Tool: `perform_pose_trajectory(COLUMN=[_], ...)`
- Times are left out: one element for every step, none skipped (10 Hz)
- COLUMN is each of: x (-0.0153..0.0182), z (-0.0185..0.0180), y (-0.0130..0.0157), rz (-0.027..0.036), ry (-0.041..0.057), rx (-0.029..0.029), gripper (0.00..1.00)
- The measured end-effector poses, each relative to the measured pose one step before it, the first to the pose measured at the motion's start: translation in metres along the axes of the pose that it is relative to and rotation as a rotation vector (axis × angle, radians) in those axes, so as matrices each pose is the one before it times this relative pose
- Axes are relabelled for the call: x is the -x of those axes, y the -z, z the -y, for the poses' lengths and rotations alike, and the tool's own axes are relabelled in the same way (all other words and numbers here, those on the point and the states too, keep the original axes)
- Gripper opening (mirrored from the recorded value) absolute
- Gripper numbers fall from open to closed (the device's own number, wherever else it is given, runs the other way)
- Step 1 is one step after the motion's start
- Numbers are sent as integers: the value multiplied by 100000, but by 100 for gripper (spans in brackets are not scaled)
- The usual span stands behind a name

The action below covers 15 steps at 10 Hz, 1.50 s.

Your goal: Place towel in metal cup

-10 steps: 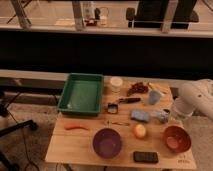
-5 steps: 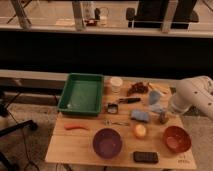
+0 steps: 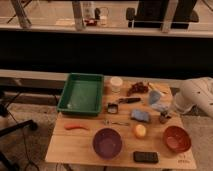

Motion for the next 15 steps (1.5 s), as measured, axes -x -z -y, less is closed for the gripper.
perform_pose_trajectory(x=[-343, -291, -113, -1, 139, 123, 130, 343, 445, 487, 271, 232, 221, 140, -28], z=[258, 279, 228, 104, 116, -13, -21, 12, -1, -50, -56, -35, -49, 32, 51], y=[-463, -502, -423, -272, -377, -146, -141, -26, 147, 274, 217, 218, 140, 100, -37], rz=[272, 176, 282, 150, 329, 165, 31, 212, 165, 449, 283, 166, 65, -108, -243], ry=[-461, -138, 51, 77, 358, 462, 503, 1033, 1157, 553, 364, 349, 317, 269, 157], rx=[-203, -314, -313, -203, -401, -316, -290, -791, -860, -621, -391, -395, -376, -422, -234], gripper=[0, 0, 0, 0, 0, 0, 0, 0, 0, 0, 0, 0, 0, 0, 0])
